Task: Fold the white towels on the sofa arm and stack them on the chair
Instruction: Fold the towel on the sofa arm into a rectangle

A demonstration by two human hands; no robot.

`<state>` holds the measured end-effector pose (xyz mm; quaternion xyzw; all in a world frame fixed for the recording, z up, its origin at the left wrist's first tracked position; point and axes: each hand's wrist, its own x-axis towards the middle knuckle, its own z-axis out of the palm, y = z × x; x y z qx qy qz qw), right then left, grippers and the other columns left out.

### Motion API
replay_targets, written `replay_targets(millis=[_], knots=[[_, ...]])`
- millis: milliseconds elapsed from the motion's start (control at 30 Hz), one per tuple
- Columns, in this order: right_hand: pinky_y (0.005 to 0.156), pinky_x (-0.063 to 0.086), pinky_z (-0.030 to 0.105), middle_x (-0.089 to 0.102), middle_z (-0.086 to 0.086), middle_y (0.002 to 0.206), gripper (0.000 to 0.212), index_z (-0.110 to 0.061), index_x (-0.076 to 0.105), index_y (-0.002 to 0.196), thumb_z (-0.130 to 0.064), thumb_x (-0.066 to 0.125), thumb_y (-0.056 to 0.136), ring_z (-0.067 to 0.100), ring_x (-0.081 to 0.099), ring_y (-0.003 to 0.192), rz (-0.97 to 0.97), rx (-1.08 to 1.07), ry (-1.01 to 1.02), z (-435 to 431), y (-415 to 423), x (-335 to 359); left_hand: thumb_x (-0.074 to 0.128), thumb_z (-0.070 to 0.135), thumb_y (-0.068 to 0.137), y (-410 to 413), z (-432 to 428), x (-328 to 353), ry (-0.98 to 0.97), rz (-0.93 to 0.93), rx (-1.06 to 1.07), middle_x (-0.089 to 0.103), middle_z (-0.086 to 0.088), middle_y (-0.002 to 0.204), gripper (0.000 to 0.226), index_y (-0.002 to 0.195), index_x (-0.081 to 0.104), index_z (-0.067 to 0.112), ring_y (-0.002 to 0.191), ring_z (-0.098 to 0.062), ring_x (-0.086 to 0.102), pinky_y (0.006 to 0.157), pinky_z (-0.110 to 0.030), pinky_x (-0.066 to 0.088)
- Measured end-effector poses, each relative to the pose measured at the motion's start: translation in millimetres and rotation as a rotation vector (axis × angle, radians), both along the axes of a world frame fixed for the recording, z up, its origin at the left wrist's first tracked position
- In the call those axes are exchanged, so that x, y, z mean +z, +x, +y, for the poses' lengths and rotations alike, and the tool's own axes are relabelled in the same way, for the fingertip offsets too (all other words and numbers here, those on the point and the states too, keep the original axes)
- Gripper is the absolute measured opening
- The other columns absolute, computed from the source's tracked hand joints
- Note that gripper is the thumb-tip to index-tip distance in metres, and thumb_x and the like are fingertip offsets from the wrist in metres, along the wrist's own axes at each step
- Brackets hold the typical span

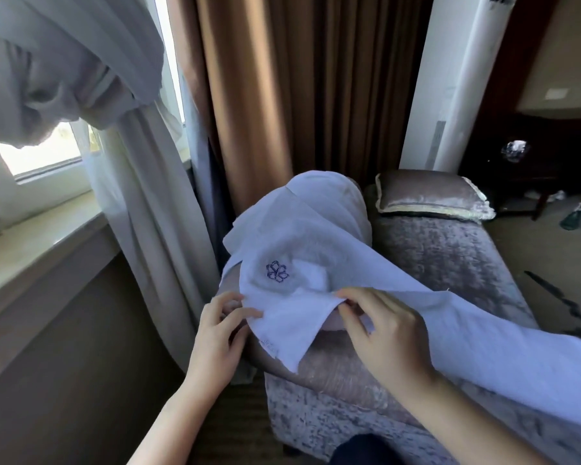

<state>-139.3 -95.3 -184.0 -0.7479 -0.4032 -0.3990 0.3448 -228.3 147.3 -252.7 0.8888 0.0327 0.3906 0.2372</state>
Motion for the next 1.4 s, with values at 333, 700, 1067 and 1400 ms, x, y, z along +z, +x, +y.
replay_targets(millis=[333, 700, 1067, 1400], knots=[[0.055, 0.047, 0.035, 0.067, 0.001, 0.081, 0.013, -0.013, 0.064, 0.098, -0.022, 0.056, 0.096, 0.023, 0.062, 0.072, 0.388, -0.084, -0.098, 58, 65, 42, 0.052, 0.017, 0.099, 22, 24, 90, -0.416, -0.064, 0.065, 0.066, 0.010, 0.080, 0.018, 0.087, 0.064, 0.025, 0.076, -0.003, 0.059, 0.066, -0.016, 0.044], [0.053, 0.034, 0.031, 0.064, 0.003, 0.088, 0.019, -0.014, 0.048, 0.111, -0.029, 0.049, 0.100, 0.024, 0.060, 0.078, 0.581, -0.228, -0.450, 113, 119, 28, 0.053, 0.035, 0.096, 60, 55, 83, -0.193, 0.379, 0.386, 0.058, 0.005, 0.066, 0.025, 0.073, 0.054, 0.026, 0.071, -0.017, 0.053, 0.058, -0.027, 0.034], [0.092, 0.047, 0.038, 0.044, -0.003, 0.139, 0.062, -0.024, 0.018, 0.154, -0.021, 0.047, 0.099, 0.018, 0.048, 0.119, 0.564, 0.100, -0.411, 121, 101, 28, 0.053, 0.034, 0.099, 68, 42, 99, -0.818, 0.275, 0.147, 0.067, 0.009, 0.086, 0.026, 0.085, 0.069, 0.021, 0.082, -0.005, 0.059, 0.069, -0.021, 0.043], [0.059, 0.048, 0.029, 0.058, -0.008, 0.085, 0.014, -0.021, 0.060, 0.080, -0.032, 0.053, 0.085, 0.017, 0.059, 0.076, 0.215, -0.112, -0.332, 32, 41, -19, 0.055, 0.039, 0.096, 44, 52, 74, -0.739, 0.340, 0.210, 0.058, -0.007, 0.069, 0.040, 0.084, 0.066, 0.002, 0.068, -0.019, 0.055, 0.065, -0.033, 0.043]])
